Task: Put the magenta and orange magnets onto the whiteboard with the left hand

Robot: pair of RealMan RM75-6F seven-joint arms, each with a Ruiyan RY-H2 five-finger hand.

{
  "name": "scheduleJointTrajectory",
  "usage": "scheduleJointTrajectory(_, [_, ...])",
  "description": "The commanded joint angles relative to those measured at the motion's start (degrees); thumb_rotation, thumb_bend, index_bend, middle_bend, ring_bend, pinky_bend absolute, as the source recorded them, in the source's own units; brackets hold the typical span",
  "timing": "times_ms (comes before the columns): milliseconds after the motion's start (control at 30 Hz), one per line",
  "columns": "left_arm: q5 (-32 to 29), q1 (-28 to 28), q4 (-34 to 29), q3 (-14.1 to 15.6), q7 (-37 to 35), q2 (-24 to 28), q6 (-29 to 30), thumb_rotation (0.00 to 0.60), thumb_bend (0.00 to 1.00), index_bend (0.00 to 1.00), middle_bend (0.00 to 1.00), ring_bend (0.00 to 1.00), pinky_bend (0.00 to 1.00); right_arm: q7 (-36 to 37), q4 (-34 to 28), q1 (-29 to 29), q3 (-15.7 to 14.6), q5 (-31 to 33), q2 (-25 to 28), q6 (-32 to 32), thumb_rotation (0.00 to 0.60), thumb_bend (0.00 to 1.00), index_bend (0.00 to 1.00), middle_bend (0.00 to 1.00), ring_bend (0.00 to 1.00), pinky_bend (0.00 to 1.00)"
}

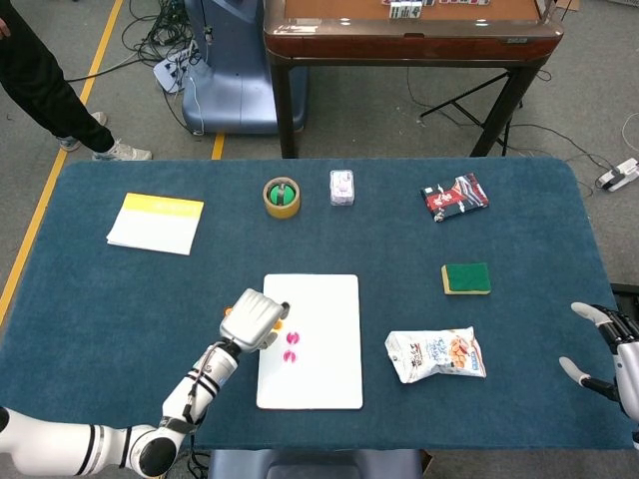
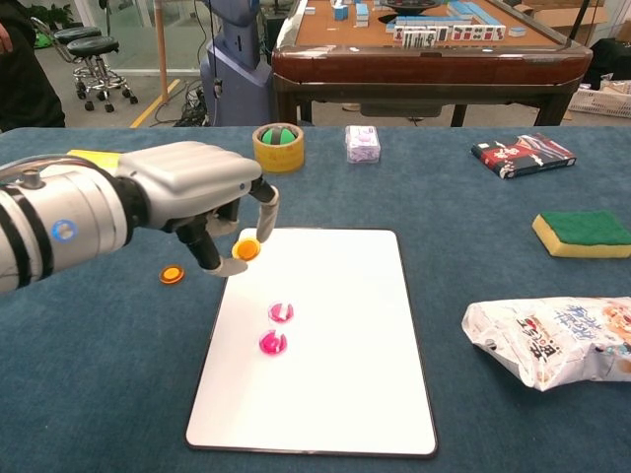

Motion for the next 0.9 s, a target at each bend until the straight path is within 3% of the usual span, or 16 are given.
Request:
scheduleJointTrajectory(33, [-1.1,-1.7,2.2,-1.1,-0.7,-1.5,-0.9,0.600,0.31,0.64,1.00,1.00,1.00,0.9,0.3,-0.4,0.0,-0.2,0.1,0.7,0.600,0.06,0.26,0.32,0.31,0.42])
scheduleJointTrajectory(500, [-4.2,-8.1,11.6,-4.8,-4.7,-7.3,-4.2,0.600,0.31,0.63,1.00,1.00,1.00,5.4,1.9,-1.7,0.4,-0.1,0.7,3.2,0.600,0.06,0.26,0.32,0.31,0.42])
scheduleJointTrajectory(900, [-4.6,-12.7,18.7,-5.3,-6.4,-12.1,-6.6,0.600,0.31,0.62,1.00,1.00,1.00,7.3,2.7,-3.1,1.1,1.2,0.6,5.0,0.600,0.06,0.26,0.32,0.31,0.42])
